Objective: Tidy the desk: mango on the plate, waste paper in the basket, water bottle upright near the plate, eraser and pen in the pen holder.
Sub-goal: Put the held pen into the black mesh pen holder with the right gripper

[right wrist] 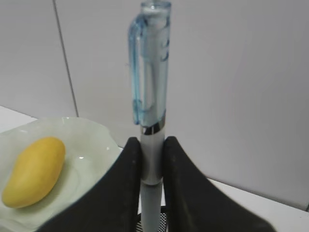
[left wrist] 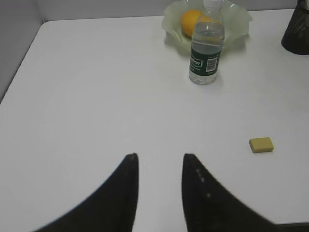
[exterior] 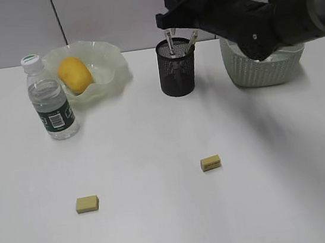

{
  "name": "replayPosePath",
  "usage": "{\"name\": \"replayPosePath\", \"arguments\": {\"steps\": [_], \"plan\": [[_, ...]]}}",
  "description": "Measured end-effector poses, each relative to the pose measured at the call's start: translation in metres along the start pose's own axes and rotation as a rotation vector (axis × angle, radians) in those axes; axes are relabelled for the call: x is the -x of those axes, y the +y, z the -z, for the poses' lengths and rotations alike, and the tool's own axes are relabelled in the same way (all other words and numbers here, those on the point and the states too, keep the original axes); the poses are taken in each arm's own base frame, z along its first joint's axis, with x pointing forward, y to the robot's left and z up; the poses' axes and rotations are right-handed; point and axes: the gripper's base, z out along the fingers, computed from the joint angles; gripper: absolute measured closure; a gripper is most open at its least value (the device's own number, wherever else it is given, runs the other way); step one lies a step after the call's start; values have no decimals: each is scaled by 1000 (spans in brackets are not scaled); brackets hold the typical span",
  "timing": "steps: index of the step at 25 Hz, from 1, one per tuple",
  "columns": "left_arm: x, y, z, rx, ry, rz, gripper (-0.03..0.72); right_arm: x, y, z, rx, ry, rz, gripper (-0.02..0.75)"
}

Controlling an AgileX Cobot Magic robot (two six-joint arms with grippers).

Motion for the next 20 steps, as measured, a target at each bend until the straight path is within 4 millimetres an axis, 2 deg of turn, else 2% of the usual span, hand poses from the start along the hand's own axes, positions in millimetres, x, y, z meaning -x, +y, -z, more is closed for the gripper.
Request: {"name": "replayPosePath", "arguments": {"steps": [4,12,20], "plan": [[0,0,0,0,0,0,449,-14,-6,-5,-60,17,-30,625],[0,0,0,0,0,0,449,-13,-7,-26,-70,45,-43,625],[0,0,0,0,0,0,449,-21,-7,-29,-69,95,-45,625]]}}
